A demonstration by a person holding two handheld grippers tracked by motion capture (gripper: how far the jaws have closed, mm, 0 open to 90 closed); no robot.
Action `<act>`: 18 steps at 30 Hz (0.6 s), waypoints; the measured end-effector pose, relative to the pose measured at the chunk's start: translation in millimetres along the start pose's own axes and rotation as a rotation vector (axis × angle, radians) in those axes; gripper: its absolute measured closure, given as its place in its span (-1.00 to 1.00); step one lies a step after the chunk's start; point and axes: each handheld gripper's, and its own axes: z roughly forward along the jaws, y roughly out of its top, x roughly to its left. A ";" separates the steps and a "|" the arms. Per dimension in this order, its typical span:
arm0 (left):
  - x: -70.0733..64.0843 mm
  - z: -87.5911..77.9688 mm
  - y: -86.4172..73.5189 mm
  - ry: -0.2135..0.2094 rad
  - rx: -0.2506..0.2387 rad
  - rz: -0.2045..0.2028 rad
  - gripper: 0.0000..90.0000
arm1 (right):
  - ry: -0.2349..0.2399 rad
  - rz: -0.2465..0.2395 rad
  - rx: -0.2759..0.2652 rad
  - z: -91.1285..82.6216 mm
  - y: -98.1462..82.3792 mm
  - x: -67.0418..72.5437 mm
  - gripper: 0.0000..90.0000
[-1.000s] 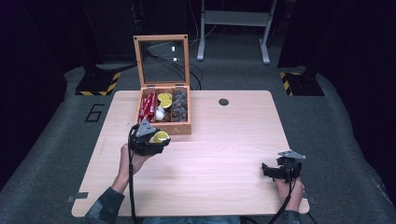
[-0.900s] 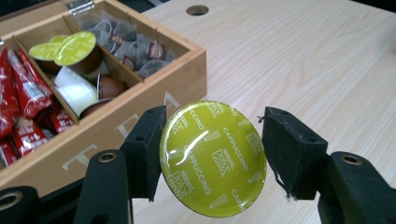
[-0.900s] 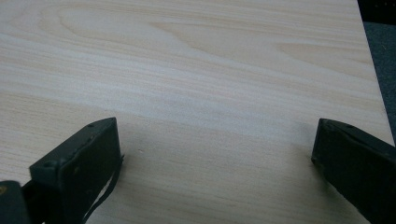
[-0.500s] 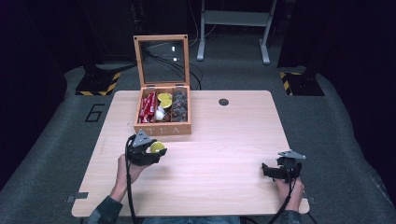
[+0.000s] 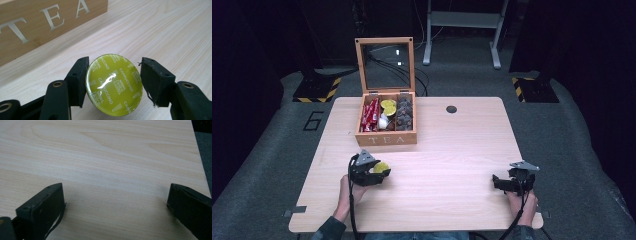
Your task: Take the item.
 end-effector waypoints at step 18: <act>6.0 5.7 -15.4 -0.023 -0.012 -0.054 -0.29 | 0.002 0.000 -0.002 0.0 -0.1 0.0 -0.99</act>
